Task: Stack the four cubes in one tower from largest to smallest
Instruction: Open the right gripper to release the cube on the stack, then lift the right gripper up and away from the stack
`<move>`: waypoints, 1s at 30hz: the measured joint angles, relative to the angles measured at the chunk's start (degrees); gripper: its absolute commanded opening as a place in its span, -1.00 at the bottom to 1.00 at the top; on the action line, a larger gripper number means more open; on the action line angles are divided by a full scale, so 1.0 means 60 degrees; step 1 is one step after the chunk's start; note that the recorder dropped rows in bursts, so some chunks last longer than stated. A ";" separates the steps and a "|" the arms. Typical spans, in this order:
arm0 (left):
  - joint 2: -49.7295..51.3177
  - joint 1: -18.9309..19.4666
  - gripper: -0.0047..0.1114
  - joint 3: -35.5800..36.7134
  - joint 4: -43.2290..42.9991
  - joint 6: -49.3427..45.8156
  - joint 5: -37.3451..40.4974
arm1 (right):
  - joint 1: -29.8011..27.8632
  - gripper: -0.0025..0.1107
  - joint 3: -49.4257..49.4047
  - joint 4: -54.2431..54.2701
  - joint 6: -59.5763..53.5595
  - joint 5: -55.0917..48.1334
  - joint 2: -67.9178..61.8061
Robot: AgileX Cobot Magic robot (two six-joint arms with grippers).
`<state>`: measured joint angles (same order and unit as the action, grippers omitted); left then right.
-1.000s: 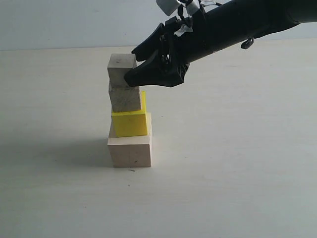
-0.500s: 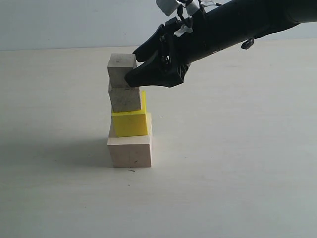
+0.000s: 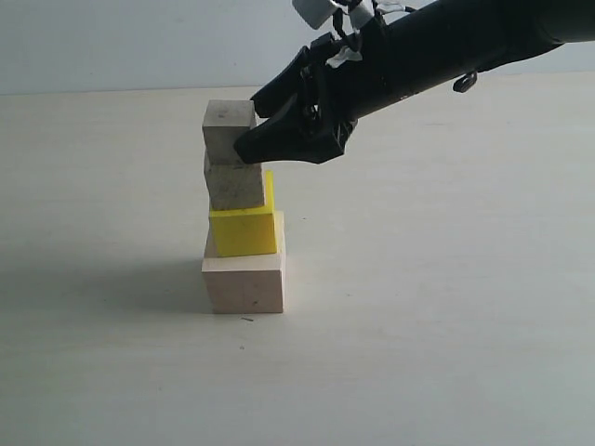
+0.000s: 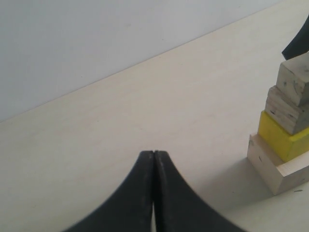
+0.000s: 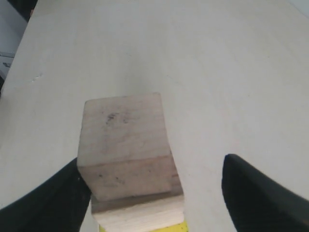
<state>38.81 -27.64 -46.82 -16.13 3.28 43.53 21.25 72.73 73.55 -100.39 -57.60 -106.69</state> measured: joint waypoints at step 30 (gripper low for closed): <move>0.0000 0.0000 -0.92 0.0000 0.0000 0.0000 0.0000 | -0.0003 -0.76 0.0000 0.0059 0.2438 0.1445 0.2845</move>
<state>38.81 -27.64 -46.82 -16.13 3.28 43.53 21.23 72.73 73.91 -85.77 -48.93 -89.62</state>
